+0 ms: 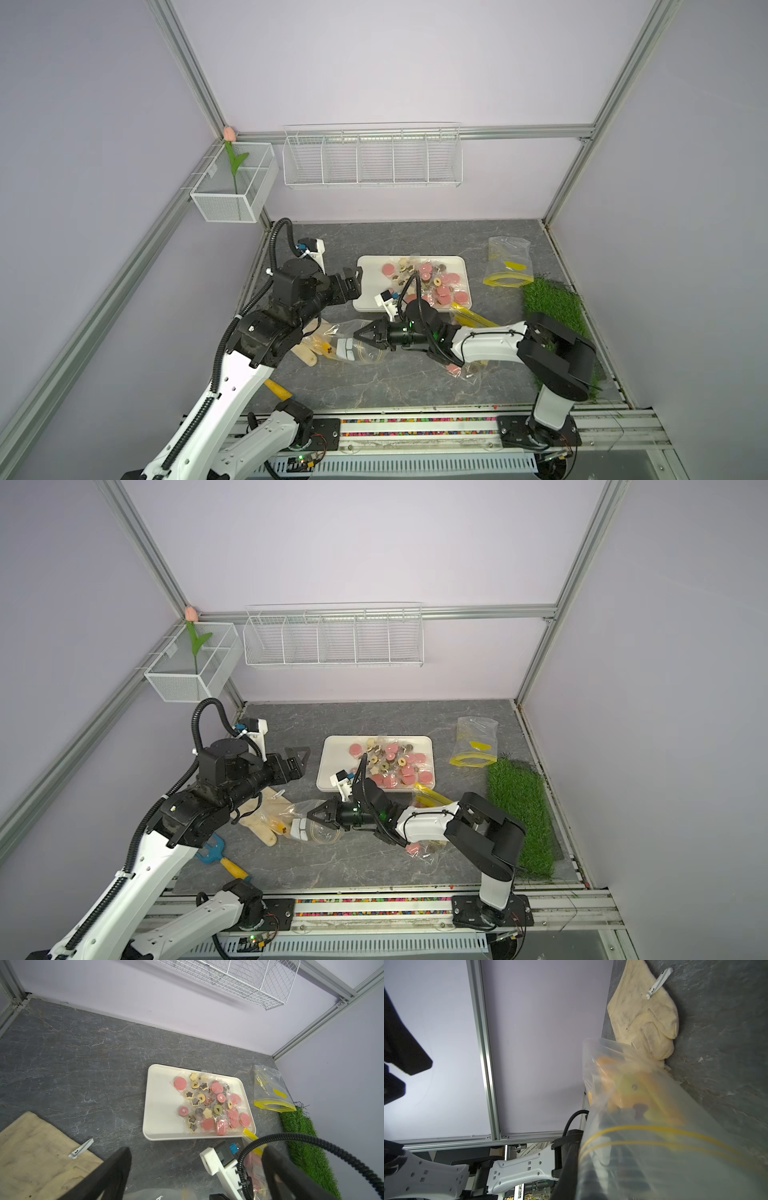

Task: Pour cookies out of the ziploc bag
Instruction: Place the ziploc bag at the center of the board.

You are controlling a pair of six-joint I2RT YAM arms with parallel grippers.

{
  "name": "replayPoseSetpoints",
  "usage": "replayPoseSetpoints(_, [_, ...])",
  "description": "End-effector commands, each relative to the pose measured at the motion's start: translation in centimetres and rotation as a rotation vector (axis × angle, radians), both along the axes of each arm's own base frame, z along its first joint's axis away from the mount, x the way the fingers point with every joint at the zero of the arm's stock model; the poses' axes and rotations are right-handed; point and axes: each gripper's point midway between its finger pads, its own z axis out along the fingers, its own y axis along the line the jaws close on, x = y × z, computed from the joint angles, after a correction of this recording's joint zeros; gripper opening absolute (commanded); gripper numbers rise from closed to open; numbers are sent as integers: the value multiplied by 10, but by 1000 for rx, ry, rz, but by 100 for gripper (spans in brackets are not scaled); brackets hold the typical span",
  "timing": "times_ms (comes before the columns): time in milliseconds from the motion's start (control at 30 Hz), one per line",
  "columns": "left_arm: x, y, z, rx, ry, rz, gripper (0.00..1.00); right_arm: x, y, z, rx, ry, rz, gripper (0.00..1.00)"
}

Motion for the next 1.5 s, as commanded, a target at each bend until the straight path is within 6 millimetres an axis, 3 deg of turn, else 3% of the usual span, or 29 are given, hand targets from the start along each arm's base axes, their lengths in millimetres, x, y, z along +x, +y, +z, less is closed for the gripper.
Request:
replayPoseSetpoints(0, [6,-2,-1,-3,2,9,100,3,-16,-11,-66,-18,-15,7])
replayPoseSetpoints(433, [9,-1,-9,18,9,15,100,-7,-45,-58,-242,10,5,8])
replayPoseSetpoints(767, [9,-2,-11,23,11,7,100,-5,-74,-52,-423,-117,-21,13])
replayPoseSetpoints(900, [9,0,-13,36,14,17,100,-5,-78,-59,-494,-149,7,15])
replayPoseSetpoints(933, [10,1,-14,37,13,21,100,0,-72,-49,-482,-168,9,16])
replayPoseSetpoints(1300, [8,1,-16,39,25,14,100,5,-80,-44,-546,-242,4,41])
replayPoseSetpoints(1467, [7,1,-17,37,25,15,100,1,-91,-38,-593,-296,25,46])
